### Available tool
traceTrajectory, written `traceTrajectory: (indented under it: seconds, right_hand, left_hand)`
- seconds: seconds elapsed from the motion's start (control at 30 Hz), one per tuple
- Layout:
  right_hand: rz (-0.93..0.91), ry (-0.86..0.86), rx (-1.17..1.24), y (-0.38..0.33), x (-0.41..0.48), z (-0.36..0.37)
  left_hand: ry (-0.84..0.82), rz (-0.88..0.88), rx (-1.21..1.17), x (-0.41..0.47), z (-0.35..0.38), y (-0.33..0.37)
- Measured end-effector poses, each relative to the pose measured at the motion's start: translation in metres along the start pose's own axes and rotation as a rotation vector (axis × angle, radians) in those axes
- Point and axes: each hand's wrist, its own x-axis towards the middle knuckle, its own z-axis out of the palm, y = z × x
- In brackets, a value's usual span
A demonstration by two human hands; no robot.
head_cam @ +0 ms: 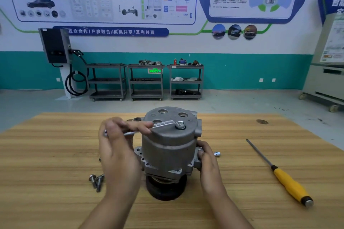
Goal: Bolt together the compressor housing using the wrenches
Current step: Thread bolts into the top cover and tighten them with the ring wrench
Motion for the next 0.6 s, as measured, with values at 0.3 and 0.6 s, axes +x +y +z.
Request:
traceTrajectory:
  seconds: [0.3, 0.6]
  right_hand:
    - [0.014, -0.010, 0.060, 0.002, -0.001, 0.002]
    - [0.040, -0.032, 0.047, -0.003, -0.001, 0.000]
  left_hand:
    - [-0.079, -0.365, 0.770, 0.086, 0.020, -0.034]
    - [-0.621, -0.388, 1.405, 0.125, 0.074, -0.047]
